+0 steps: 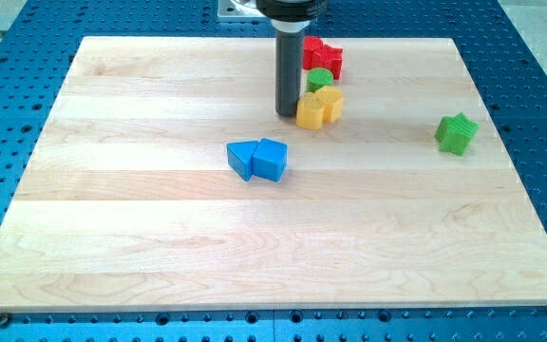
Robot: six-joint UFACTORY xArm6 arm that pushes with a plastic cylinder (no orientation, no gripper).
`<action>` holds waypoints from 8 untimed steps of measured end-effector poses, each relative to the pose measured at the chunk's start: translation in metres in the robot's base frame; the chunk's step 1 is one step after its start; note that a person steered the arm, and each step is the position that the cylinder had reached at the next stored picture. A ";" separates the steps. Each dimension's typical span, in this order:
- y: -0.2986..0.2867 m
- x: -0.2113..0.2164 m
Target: Push the yellow blocks into the green star
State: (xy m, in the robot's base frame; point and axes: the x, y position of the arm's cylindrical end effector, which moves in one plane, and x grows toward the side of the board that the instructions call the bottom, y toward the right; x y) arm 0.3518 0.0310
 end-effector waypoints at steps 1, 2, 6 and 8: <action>0.014 0.000; 0.043 0.000; 0.127 -0.015; 0.164 0.007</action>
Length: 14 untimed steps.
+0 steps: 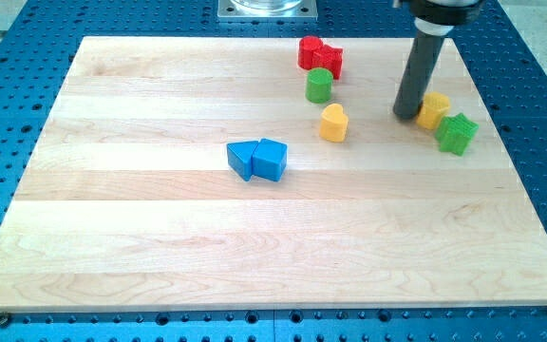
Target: Push the yellow blocks into the green star
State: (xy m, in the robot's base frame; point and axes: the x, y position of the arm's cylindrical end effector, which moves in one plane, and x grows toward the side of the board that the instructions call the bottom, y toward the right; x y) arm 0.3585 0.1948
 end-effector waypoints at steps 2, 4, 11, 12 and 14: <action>-0.005 -0.019; -0.072 -0.025; -0.078 0.061; -0.051 0.068; -0.112 0.087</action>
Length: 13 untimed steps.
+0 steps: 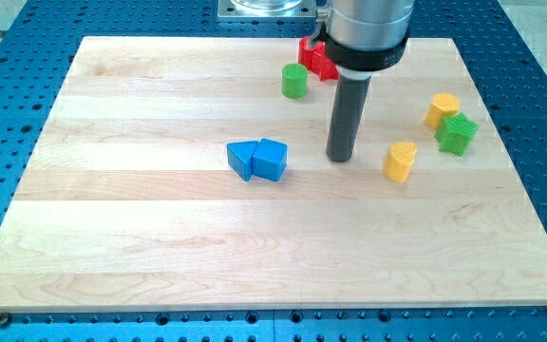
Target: Push the yellow blocks into the green star
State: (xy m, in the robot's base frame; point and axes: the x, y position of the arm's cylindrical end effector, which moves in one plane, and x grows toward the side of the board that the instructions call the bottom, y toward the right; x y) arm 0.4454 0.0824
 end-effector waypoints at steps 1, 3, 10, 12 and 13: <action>0.030 0.035; 0.061 -0.003; 0.108 0.016; 0.103 0.015; 0.087 -0.031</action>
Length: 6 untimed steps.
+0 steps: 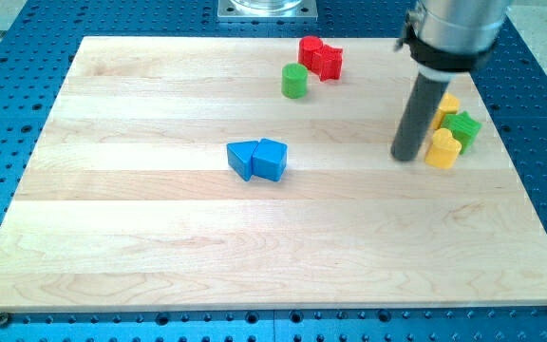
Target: Push the yellow blocks into the green star
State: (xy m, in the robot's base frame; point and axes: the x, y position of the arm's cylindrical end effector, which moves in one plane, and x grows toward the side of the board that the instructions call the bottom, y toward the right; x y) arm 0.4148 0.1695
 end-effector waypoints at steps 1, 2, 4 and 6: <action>0.006 -0.020; 0.008 -0.059; 0.051 -0.078; 0.059 -0.067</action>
